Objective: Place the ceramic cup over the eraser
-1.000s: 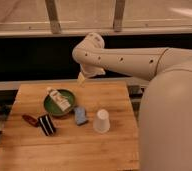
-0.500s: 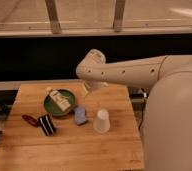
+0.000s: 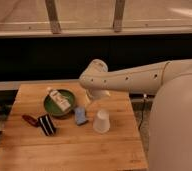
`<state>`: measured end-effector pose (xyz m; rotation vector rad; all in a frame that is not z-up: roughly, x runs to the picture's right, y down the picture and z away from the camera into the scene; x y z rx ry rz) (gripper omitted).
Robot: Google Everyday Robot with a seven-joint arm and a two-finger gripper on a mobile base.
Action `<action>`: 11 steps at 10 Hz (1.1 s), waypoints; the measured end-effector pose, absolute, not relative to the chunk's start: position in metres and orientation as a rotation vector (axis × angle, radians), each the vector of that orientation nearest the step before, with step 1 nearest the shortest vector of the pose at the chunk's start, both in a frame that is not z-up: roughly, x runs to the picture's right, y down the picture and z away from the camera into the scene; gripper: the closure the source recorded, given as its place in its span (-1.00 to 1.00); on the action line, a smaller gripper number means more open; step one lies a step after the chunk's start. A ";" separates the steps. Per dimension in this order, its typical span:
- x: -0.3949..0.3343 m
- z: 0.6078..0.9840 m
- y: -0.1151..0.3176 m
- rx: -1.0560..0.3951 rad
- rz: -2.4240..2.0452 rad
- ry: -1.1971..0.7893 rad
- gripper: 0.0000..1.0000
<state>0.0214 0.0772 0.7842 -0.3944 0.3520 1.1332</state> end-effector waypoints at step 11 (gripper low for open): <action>0.053 0.783 0.107 -0.429 1.178 0.444 -0.60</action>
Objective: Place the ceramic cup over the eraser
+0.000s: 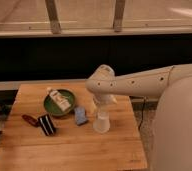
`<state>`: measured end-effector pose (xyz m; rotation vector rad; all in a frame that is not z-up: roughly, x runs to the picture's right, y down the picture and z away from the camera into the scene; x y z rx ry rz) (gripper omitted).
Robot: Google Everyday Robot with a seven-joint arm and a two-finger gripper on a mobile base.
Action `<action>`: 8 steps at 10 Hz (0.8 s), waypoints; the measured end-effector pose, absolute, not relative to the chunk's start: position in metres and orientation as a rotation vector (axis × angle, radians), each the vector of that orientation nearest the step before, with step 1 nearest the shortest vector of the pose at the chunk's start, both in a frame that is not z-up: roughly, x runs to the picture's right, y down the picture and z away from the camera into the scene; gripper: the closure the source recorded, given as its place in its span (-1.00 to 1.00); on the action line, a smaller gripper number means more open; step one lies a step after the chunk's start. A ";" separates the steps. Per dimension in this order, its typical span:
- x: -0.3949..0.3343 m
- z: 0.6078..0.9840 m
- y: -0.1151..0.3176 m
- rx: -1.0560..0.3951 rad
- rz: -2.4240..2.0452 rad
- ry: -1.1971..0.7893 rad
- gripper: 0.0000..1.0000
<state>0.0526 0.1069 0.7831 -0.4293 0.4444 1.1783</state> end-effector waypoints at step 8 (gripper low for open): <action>0.068 0.805 0.143 -0.492 1.236 0.515 -0.60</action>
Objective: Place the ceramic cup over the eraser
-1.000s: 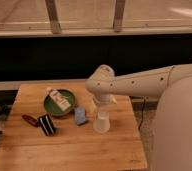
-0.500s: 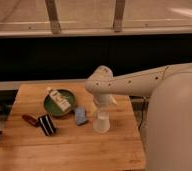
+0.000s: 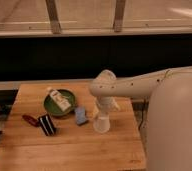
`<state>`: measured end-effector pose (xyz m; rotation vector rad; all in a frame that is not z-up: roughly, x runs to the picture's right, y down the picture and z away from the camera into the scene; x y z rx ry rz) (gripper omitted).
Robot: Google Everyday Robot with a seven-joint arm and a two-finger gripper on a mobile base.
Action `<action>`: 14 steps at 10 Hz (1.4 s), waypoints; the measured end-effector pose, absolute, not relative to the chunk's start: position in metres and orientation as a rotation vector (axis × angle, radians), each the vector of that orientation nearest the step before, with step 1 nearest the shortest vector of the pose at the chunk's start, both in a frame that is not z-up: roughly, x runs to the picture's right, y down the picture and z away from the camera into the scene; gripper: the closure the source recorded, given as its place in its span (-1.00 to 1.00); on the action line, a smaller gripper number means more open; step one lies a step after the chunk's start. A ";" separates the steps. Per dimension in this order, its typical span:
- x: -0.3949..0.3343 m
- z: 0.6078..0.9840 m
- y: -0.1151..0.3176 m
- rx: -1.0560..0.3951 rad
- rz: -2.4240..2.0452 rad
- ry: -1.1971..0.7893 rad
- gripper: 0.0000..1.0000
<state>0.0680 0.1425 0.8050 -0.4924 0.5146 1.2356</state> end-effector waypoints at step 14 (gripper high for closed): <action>0.048 0.797 0.179 -0.588 1.274 0.462 0.22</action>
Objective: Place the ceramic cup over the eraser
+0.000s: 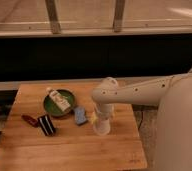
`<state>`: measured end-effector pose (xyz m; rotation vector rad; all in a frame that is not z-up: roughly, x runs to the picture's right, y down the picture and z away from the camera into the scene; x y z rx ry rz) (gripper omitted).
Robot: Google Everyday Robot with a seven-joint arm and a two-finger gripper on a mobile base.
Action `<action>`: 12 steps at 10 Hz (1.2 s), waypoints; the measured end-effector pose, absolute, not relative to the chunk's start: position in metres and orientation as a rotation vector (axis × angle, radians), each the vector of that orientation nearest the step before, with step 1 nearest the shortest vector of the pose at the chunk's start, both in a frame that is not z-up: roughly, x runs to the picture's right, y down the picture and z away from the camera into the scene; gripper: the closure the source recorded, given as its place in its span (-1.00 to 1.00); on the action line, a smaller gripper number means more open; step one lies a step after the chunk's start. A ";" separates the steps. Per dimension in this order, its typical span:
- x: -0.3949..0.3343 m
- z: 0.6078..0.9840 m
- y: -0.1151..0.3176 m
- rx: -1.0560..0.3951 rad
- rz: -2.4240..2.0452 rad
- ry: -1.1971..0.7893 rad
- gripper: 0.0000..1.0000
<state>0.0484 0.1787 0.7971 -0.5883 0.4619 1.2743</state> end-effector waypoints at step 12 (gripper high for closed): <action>0.040 0.772 0.149 -0.497 1.237 0.461 0.95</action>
